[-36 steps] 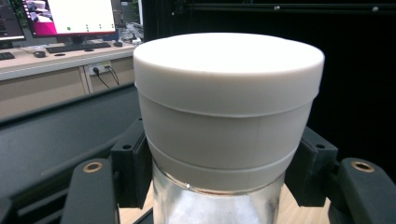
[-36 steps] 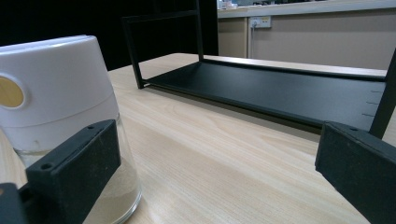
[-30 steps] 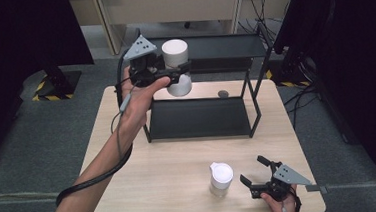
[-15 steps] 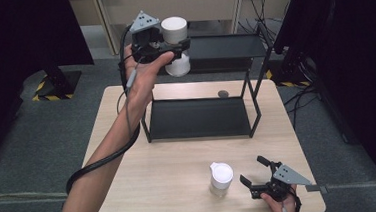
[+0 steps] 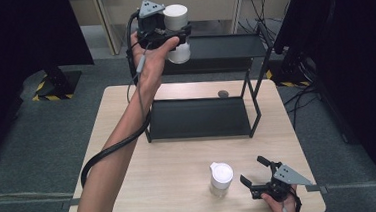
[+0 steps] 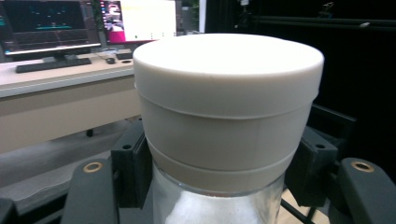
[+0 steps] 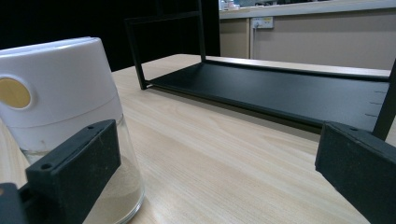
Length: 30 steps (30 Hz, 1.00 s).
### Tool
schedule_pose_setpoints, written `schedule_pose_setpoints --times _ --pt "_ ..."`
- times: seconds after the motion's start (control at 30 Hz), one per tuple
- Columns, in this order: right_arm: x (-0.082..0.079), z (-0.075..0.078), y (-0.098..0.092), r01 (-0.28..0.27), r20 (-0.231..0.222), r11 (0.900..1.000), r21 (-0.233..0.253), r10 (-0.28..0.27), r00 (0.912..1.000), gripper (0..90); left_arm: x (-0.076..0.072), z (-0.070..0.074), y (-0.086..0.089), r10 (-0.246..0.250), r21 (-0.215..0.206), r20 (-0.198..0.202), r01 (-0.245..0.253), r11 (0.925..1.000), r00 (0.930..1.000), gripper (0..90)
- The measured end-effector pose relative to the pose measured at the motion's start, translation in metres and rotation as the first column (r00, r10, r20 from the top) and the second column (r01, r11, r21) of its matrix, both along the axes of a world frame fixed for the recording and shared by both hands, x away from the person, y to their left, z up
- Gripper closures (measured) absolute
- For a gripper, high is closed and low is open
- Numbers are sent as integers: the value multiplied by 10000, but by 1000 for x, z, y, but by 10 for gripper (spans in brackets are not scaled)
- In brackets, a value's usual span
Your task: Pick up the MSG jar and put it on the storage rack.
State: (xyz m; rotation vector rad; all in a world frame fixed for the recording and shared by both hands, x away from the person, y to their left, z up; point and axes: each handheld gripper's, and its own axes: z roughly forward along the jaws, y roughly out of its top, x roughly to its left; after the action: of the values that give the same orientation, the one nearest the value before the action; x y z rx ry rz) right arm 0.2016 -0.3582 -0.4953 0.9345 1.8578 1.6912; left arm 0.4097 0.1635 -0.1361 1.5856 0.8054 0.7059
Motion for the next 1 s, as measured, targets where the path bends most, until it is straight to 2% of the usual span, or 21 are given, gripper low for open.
schedule_pose_setpoints --times 0.13,0.3,0.67,1.0 --pt "0 0 0 -17 13 10000 -2 17 10000 4 7 0 -6 313 -39 40 -313 9995 9995 350" --pt "0 0 -1 -25 23 10000 -2 25 10000 4 13 2 -14 747 101 236 -749 9971 9969 350" --pt "0 0 -1 -53 55 10000 12 53 10000 4 27 -1 -26 1486 -145 76 -1485 9888 9889 350" --pt "0 0 -1 -57 42 10000 36 56 10000 4 35 -10 -28 1691 -94 53 -1691 9856 9856 350"
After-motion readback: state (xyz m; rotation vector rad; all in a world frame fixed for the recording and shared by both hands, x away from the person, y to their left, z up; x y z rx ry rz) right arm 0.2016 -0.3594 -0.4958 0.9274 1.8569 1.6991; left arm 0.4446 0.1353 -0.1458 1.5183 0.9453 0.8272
